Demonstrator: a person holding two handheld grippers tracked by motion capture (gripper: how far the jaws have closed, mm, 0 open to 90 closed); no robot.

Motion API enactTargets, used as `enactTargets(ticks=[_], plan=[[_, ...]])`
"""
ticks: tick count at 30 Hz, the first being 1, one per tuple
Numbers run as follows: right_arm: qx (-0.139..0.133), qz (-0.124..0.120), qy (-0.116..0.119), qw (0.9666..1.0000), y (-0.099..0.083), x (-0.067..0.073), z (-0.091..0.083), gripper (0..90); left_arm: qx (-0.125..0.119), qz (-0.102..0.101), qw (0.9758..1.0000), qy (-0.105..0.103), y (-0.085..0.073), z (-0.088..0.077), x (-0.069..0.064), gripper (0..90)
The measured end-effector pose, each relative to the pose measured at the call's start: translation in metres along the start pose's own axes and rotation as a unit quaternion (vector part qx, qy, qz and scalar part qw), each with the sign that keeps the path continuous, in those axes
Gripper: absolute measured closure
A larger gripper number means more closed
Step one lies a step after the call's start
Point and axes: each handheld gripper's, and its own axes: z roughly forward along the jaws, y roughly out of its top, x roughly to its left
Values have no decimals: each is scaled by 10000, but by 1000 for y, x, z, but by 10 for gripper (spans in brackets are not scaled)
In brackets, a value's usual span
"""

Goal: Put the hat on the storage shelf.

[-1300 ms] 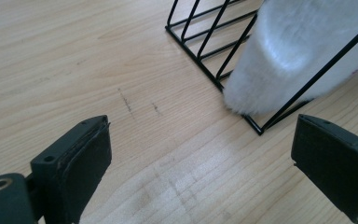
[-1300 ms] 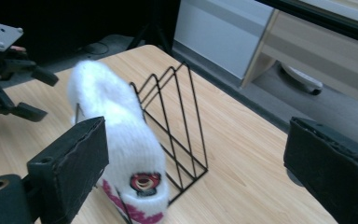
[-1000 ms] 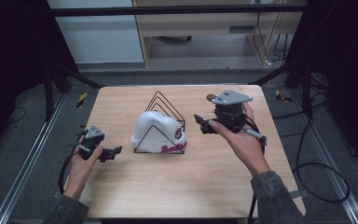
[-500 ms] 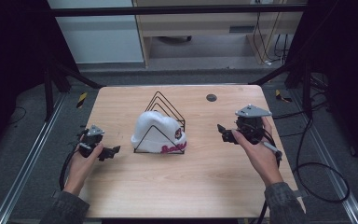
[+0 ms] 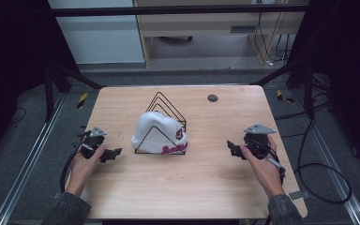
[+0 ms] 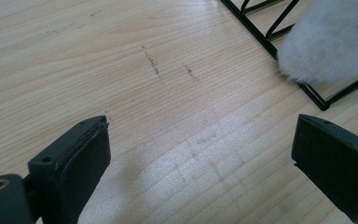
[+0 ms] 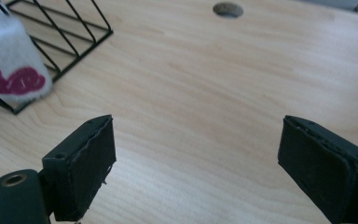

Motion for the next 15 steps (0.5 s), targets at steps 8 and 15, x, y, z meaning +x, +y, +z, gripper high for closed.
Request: enactTargets(ticks=[8,15], plan=[[292,137,44,9995,-23,-1,15,116,119,-1,9999,-34,-2,5,0,37],[451,369,-90,9983,-35,-9,27,123,203,-9,9998,-68,-4,9,0,37]])
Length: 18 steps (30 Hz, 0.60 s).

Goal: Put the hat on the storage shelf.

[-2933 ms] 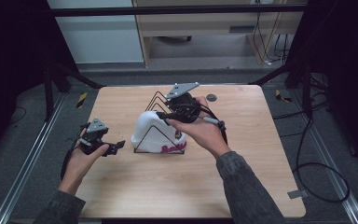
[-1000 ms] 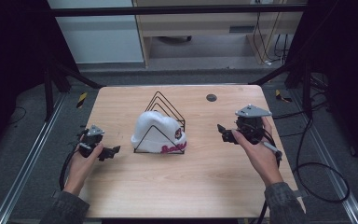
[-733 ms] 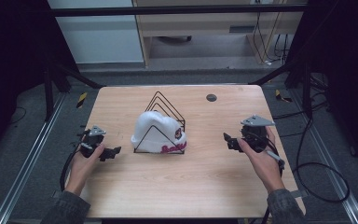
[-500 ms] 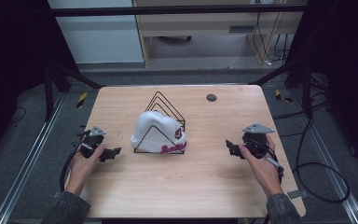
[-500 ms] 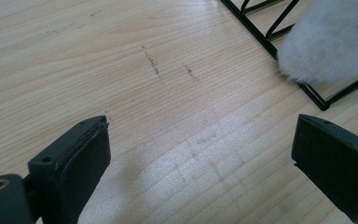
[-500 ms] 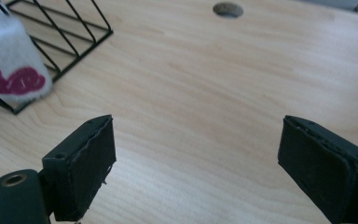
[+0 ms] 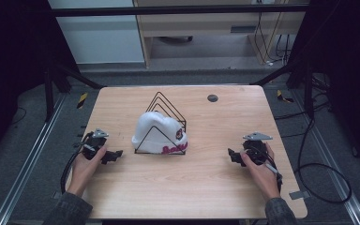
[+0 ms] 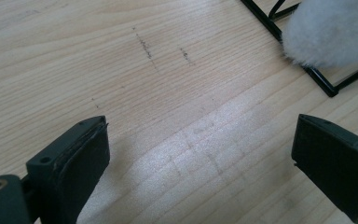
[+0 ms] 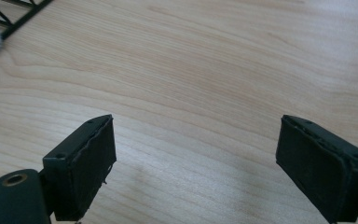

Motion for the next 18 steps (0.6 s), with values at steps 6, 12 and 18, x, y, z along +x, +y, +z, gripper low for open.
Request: enactTargets(ticks=[6,12,18], plan=[[118,132,-119,9998,-3,-2,9,124,63,-37,10000,-51,-2,3,0,36],[212,156,-125,9996,-4,-1,14,122,79,-52,9999,-101,-4,5,0,23],[275,161,-189,9993,-6,2,19,118,84,4,10000,-42,-4,6,-2,13]])
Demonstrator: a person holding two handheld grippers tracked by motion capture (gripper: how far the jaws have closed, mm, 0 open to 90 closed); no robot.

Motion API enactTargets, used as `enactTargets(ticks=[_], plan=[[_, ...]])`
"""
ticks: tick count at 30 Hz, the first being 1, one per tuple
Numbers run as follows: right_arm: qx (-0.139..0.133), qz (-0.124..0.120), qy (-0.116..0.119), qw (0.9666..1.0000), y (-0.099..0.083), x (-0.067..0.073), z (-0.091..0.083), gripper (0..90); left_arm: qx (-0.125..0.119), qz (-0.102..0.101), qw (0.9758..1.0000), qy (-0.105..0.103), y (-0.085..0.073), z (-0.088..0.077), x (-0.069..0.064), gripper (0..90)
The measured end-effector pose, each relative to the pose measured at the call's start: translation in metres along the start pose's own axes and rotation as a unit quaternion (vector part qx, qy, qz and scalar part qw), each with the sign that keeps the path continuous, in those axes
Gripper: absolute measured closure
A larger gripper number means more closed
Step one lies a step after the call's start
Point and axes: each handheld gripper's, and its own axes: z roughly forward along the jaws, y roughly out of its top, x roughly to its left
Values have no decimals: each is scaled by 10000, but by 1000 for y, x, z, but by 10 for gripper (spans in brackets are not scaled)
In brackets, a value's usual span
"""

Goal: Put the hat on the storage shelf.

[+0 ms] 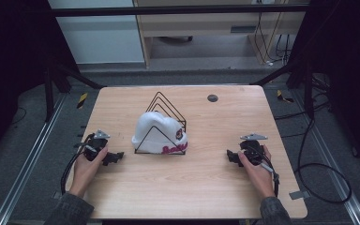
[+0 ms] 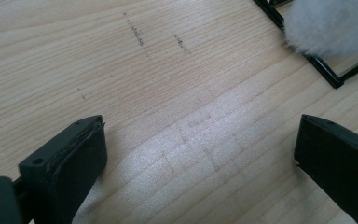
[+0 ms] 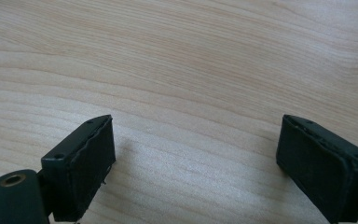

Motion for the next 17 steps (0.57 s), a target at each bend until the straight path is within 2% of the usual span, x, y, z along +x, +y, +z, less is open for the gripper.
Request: enactTargets(ticks=[4,6,12,17], plan=[[-23,-118,-67,9999,0,6,3,102,-70,-20,10000,15,-1,1,-1,0],[-190,-98,-115,9997,-3,8,4,99,-102,-17,9999,56,-2,2,-3,0],[-196,14,-182,9996,-4,11,3,98,-441,-28,9990,80,-10,2,-3,0],[-192,111,-288,9993,-7,14,1,97,-496,-35,9987,91,-11,3,-3,0]])
